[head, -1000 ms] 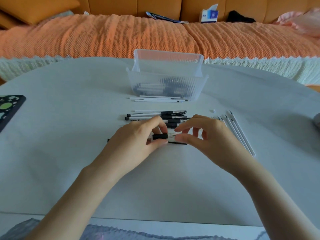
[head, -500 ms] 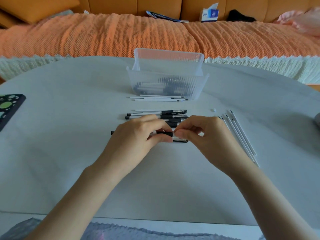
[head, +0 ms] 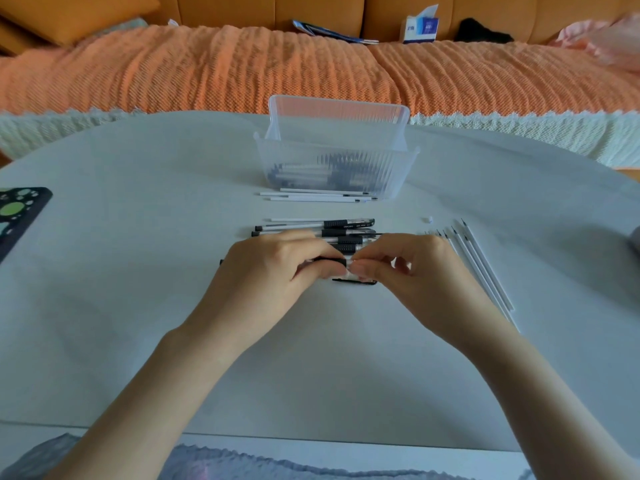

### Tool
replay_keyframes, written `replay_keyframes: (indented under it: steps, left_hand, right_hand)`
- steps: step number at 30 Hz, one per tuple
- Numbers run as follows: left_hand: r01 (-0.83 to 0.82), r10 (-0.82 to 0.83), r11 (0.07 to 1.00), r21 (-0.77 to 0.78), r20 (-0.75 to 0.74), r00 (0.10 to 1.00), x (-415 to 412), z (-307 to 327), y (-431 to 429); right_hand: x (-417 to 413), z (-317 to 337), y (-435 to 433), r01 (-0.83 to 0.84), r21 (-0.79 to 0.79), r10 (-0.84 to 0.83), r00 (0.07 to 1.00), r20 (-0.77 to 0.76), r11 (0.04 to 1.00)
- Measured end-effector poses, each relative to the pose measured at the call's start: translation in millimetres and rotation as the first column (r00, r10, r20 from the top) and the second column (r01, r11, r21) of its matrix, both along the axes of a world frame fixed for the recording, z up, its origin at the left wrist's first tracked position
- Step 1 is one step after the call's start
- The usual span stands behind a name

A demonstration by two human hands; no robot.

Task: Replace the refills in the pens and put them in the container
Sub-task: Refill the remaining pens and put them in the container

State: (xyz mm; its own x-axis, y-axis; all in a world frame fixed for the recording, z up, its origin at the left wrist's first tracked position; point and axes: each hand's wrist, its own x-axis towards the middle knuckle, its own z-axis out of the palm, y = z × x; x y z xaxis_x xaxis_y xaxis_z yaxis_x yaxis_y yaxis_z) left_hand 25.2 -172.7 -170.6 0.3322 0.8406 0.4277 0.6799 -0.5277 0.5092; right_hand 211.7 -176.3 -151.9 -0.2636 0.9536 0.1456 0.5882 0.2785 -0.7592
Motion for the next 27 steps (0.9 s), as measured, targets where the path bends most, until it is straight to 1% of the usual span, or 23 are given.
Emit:
replay_keyframes:
  steps: [2, 5, 8, 12, 15, 17, 20, 25, 27]
  left_hand:
    - [-0.003, 0.003, 1.0, -0.005, -0.024, 1.0, -0.1, 0.7, -0.6]
    - [-0.009, 0.006, 0.998, -0.063, -0.04, 0.999, 0.5, 2.6, -2.7]
    - [-0.033, 0.031, 0.999, -0.032, -0.06, 0.998, 0.2, 2.5, -2.6]
    - [-0.049, 0.048, 0.997, -0.06, -0.028, 0.998, -1.8, 2.0, -1.1]
    - [-0.01, 0.009, 0.997, -0.077, -0.014, 1.0, -3.6, 0.8, -0.1]
    - [0.002, -0.004, 0.996, -0.085, -0.02, 1.0, -3.5, 2.1, -0.7]
    - [-0.035, 0.032, 0.997, -0.068, -0.047, 0.998, -3.2, 2.5, -1.1]
    - [-0.039, 0.037, 0.989, -0.145, -0.016, 0.999, -3.8, 2.4, -1.9]
    - [-0.038, 0.035, 0.988, -0.153, -0.022, 0.999, -4.0, 1.7, -1.7]
  right_hand:
    - [0.7, -0.8, 0.5, 0.035, 0.002, -0.035, 0.999, -0.003, 0.999]
    - [2.2, -0.2, 0.7, 0.049, 0.0, -0.049, 0.999, 0.024, 0.999]
    - [2.5, 1.4, 0.4, 0.049, 0.002, -0.049, 0.998, 0.025, 0.999]
    - [3.2, 2.0, 0.4, 0.053, 0.013, -0.054, 0.998, 0.034, 0.999]
    - [3.5, 0.6, 1.2, 0.05, 0.01, -0.05, 0.998, 0.049, 0.999]
    - [3.3, -0.6, 1.8, 0.045, 0.008, -0.046, 0.997, 0.06, 0.999]
    - [3.6, -1.4, 2.6, 0.048, 0.002, -0.048, 0.998, 0.044, 0.999]
    - [4.7, -1.6, 3.2, 0.054, 0.003, -0.054, 0.998, 0.031, 0.999]
    - [4.2, -2.3, 3.0, 0.047, 0.003, -0.047, 0.998, 0.04, 0.999]
